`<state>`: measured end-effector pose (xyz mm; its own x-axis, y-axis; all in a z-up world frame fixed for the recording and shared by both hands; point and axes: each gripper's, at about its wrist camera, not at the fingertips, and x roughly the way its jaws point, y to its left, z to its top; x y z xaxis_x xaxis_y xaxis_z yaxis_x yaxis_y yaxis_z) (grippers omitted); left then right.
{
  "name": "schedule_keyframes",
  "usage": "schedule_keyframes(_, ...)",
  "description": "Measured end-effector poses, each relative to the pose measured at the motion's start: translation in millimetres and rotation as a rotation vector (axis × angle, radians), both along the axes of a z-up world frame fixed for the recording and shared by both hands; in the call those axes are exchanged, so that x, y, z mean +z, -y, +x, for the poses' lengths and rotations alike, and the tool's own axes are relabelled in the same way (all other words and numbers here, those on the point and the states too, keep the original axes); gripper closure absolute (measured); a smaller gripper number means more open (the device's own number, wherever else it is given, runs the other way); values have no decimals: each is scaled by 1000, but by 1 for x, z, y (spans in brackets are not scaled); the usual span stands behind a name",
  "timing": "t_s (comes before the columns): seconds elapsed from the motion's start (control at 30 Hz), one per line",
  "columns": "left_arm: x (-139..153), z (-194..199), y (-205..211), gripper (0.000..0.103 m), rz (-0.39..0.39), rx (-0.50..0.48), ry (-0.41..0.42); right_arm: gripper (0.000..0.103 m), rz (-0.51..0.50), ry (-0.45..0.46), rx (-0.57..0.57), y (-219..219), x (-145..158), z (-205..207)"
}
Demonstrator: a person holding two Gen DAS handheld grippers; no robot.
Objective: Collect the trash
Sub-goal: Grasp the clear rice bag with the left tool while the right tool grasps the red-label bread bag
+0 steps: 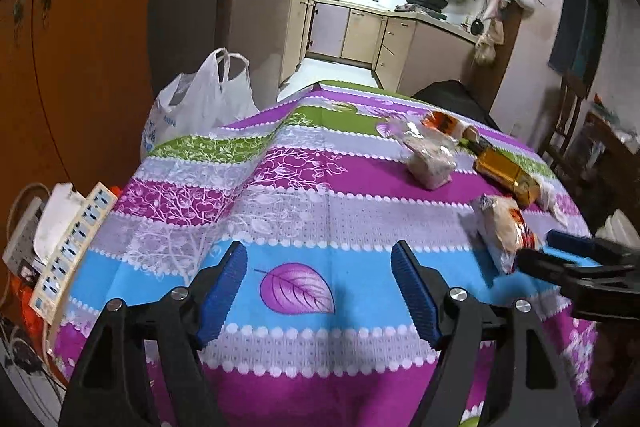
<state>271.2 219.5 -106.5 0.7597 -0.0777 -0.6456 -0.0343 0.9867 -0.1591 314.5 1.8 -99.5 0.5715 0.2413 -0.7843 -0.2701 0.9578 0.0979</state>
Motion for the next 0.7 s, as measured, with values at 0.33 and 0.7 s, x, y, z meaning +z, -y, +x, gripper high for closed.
schedule_keyframes(0.33, 15, 44, 37, 27, -26, -68, 12, 55, 9, -57, -44, 11, -22, 13)
schedule_keyframes(0.7, -8, 149, 113, 16, -91, -107, -63, 59, 87, 54, -123, 94, 15, -67)
